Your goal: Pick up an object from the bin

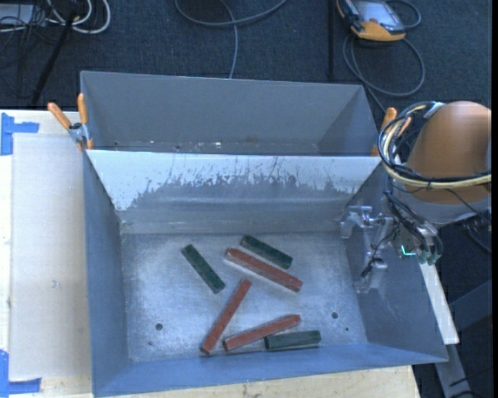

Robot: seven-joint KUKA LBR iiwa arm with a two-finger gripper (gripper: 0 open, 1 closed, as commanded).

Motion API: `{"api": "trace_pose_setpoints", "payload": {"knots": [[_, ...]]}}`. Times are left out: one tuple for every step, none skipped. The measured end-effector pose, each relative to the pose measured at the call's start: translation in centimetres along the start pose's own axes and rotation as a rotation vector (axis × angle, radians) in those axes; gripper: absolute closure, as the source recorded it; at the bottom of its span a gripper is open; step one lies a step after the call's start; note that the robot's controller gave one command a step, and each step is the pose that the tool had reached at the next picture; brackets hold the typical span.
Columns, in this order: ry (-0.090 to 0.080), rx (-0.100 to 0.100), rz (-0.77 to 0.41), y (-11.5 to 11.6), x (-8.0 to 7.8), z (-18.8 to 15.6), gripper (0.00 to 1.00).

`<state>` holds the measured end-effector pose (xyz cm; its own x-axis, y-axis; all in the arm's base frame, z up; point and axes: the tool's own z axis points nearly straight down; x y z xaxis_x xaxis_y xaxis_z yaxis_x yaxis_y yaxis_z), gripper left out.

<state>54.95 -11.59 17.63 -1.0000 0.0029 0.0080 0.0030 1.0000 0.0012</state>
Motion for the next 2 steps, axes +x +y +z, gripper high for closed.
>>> {"api": "trace_pose_setpoints", "payload": {"knots": [[-0.002, -0.001, -0.078, 7.6, -4.2, 11.0, 0.00], [-0.011, -0.002, -0.063, 13.0, -3.7, 7.5, 0.00]]}}
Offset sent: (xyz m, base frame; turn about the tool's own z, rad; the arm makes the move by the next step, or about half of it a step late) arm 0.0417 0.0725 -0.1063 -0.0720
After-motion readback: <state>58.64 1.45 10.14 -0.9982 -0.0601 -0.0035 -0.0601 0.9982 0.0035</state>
